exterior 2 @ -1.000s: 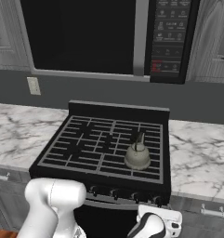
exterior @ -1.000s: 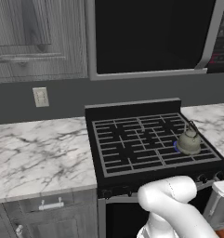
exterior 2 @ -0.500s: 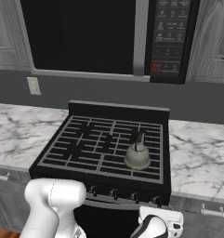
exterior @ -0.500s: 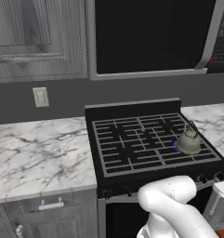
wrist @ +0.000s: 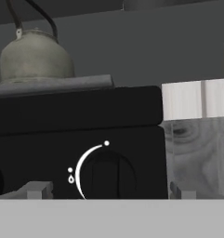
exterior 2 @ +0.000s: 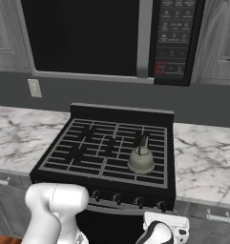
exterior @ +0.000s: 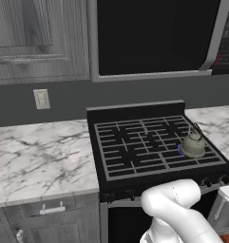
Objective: The kettle is done boiling. Turn off the stove, then wait for 300 timesteps before moving the kettle to the dining table.
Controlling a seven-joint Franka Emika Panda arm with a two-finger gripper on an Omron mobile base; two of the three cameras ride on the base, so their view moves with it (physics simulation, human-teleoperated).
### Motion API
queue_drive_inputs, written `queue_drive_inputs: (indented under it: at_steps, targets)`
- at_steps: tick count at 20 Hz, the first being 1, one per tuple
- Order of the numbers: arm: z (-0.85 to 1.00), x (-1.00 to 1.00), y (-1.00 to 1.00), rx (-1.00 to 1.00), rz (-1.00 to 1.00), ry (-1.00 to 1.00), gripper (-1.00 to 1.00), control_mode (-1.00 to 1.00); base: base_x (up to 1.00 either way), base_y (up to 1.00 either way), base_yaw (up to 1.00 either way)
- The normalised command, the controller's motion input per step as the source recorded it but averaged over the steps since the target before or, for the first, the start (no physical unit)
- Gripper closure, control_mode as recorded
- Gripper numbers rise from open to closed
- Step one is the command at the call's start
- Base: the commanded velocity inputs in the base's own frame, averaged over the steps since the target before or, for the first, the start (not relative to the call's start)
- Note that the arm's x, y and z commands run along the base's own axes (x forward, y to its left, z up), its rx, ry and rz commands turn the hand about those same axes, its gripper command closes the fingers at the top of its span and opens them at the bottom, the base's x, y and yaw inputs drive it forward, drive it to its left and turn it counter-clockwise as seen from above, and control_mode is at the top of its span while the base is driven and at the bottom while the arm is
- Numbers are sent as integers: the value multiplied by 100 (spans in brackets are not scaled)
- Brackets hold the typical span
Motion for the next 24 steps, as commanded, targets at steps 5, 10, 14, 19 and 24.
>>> queue_drive_inputs:
  at_steps: [5,10,14,19,24]
  targets:
    - [5,0,0,0,0,-1,-100,-100,0,0,0]
    - [5,0,0,0,0,-1,-100,-100,0,0,0]
    - [2,0,0,0,0,0,-100,-100,0,0,0]
    - [-2,7,5,0,1,0,-100,-100,0,0,0]
    - [-5,23,14,0,0,0,100,-100,0,0,0]
